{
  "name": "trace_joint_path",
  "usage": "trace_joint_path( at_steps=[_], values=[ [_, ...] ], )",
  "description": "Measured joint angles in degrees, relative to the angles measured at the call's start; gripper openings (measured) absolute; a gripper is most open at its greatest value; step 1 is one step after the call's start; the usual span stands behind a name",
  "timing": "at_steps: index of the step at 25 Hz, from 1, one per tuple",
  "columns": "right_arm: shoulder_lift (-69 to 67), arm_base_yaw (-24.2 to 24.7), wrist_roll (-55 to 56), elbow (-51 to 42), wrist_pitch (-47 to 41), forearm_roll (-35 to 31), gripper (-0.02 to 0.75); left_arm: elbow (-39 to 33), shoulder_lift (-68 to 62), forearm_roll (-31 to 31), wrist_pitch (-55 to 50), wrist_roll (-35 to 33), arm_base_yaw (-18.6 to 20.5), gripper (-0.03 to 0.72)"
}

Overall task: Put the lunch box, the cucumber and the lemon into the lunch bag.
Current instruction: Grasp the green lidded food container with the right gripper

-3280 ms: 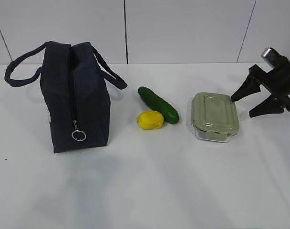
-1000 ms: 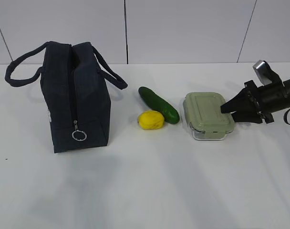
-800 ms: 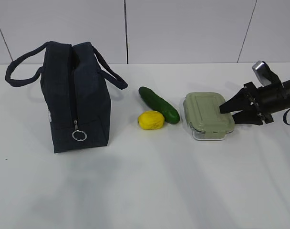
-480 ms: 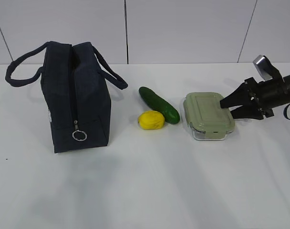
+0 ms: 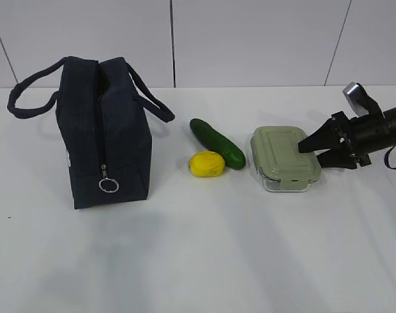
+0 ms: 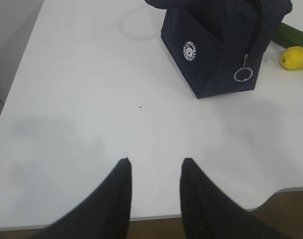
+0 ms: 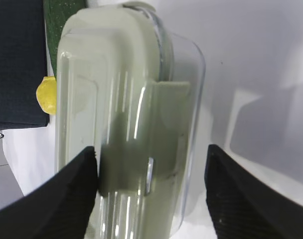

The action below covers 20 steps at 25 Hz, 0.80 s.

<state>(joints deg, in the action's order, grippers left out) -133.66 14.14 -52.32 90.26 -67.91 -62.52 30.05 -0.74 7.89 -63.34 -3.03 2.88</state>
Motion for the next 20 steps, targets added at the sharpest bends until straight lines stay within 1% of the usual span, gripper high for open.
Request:
trace_joint_path(
  at_steps=[11,20],
  values=[
    [-1.2,-0.3,0.0,0.0,-0.1,-2.9,0.496,0.0,0.0,0.0,0.0,0.0,0.0,0.239],
    [-1.2,-3.1,0.0,0.1,0.0,-3.0,0.496,0.0,0.0,0.0,0.0,0.8,0.0,0.239]
  ],
)
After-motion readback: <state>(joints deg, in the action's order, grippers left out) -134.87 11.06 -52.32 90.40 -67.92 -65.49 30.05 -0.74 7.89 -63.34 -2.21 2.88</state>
